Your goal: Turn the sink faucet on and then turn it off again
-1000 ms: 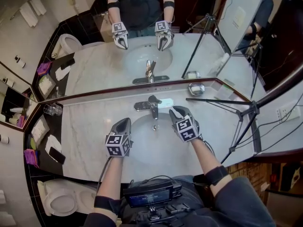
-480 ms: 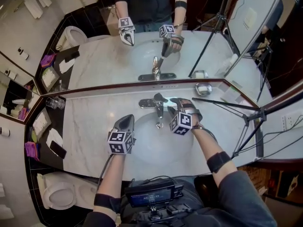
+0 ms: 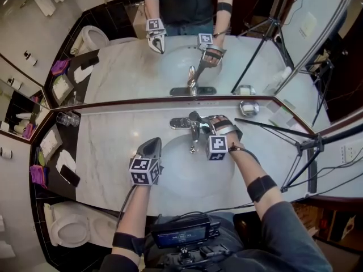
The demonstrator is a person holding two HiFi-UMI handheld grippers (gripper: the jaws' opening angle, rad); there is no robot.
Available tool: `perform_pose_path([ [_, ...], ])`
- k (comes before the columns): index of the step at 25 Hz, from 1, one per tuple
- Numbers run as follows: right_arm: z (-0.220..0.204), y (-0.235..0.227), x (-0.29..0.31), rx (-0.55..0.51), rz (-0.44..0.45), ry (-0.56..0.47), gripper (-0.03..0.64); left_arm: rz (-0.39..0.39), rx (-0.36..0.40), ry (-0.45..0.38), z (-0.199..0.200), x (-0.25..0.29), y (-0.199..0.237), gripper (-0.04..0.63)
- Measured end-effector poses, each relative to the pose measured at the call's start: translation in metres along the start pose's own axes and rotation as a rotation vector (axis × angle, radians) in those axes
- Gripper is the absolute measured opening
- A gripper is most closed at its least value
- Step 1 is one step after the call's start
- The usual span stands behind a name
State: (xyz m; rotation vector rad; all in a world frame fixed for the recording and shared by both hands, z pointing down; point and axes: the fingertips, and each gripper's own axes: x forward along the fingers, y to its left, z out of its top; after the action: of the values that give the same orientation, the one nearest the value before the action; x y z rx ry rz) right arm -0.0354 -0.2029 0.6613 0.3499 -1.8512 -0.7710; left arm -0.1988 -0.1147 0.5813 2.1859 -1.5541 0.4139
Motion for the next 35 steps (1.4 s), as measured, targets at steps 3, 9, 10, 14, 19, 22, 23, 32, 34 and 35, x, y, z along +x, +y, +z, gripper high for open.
perform_pose_path([
  [3, -0.002, 0.003, 0.001, -0.056, -0.014, 0.019, 0.152, -0.005, -0.004, 0.005, -0.003, 0.002, -0.001, 0.000],
  [9, -0.008, 0.009, 0.003, -0.096, -0.024, 0.056, 0.150, -0.020, -0.001, 0.010, -0.003, 0.007, -0.009, 0.000],
  [10, -0.009, 0.010, 0.003, -0.095, -0.027, 0.058, 0.150, -0.022, 0.000, 0.010, -0.003, 0.008, -0.009, 0.000],
  [14, -0.013, 0.015, 0.002, -0.084, -0.036, 0.066, 0.144, -0.027, 0.002, 0.009, -0.002, 0.010, -0.010, 0.000],
  [19, -0.015, 0.019, 0.003, -0.076, -0.045, 0.072, 0.143, -0.028, -0.001, 0.011, -0.004, 0.011, -0.011, 0.000],
  [22, -0.017, 0.022, 0.003, -0.066, -0.042, 0.079, 0.143, -0.029, -0.004, 0.012, -0.005, 0.012, -0.012, 0.000],
  [23, -0.017, 0.022, 0.004, -0.065, -0.039, 0.081, 0.140, -0.029, -0.004, 0.011, -0.005, 0.012, -0.012, 0.000],
  [32, -0.018, 0.025, 0.003, -0.064, -0.016, 0.111, 0.137, -0.029, -0.006, 0.007, -0.004, 0.009, -0.014, 0.000],
  [34, -0.020, 0.032, 0.003, -0.060, 0.001, 0.115, 0.132, -0.027, -0.006, 0.006, -0.004, 0.009, -0.014, 0.000],
  [35, -0.021, 0.037, 0.003, -0.053, 0.009, 0.115, 0.123, -0.027, -0.006, 0.006, -0.004, 0.009, -0.014, 0.000],
])
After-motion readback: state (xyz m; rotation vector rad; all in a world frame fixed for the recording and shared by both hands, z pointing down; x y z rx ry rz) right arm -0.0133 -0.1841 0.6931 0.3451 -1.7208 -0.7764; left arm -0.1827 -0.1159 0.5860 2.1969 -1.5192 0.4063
